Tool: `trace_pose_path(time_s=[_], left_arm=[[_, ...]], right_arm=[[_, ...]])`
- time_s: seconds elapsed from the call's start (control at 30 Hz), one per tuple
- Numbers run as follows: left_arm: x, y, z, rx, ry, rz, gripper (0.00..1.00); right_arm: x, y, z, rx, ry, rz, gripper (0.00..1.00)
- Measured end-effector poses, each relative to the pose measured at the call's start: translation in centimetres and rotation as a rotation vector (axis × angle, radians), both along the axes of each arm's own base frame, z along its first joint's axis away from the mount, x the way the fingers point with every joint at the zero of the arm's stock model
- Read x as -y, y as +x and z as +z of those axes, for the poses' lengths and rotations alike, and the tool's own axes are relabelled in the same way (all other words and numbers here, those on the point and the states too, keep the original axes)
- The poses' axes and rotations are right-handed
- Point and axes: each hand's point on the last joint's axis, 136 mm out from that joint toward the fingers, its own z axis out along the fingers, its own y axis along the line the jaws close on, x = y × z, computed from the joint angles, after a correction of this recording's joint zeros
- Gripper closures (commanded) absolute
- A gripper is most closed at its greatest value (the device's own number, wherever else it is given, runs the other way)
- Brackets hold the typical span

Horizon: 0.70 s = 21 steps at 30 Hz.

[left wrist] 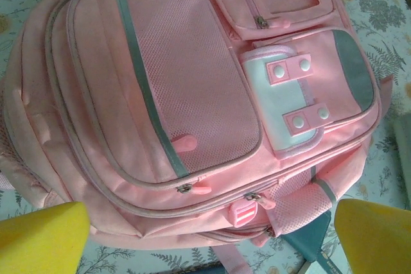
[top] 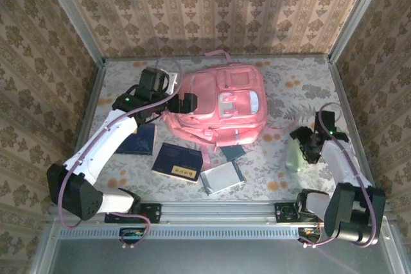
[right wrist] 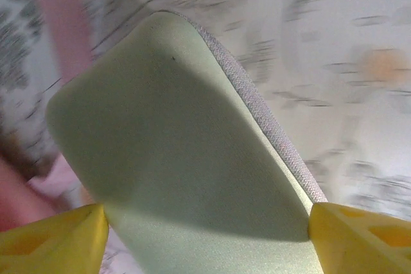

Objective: Pack the student bag

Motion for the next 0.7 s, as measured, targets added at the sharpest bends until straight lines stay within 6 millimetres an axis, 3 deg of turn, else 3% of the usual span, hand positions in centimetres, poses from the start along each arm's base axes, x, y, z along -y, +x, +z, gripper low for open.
trace_pose_path(time_s=[0.13, 0.27, 0.4, 0.57, 0.7], left_arm=[[0.0, 0.0, 0.0, -0.001, -0.001, -0.002, 0.0], [0.0, 0.0, 0.0, 0.0, -0.001, -0.002, 0.0], [0.1, 0.0, 0.0, 0.0, -0.004, -0.004, 0.0], [0.5, -0.3, 0.1, -0.008, -0.019, -0.023, 0.0], [0.6, -0.4, 0.1, -0.012, -0.025, -0.03, 0.0]], right_arm=[[-2.7, 2.9, 0.2, 0.036, 0.014, 0.122, 0.22], [-3.9, 4.0, 0.3, 0.032, -0.009, 0.202, 0.23], [-4.4, 4.1, 0.4, 0.002, -0.081, 0.28, 0.22], [-5.0, 3.1, 0.4, -0.057, -0.189, 0.407, 0.0], [-5.7, 2.6, 0.3, -0.085, -0.281, 0.532, 0.0]])
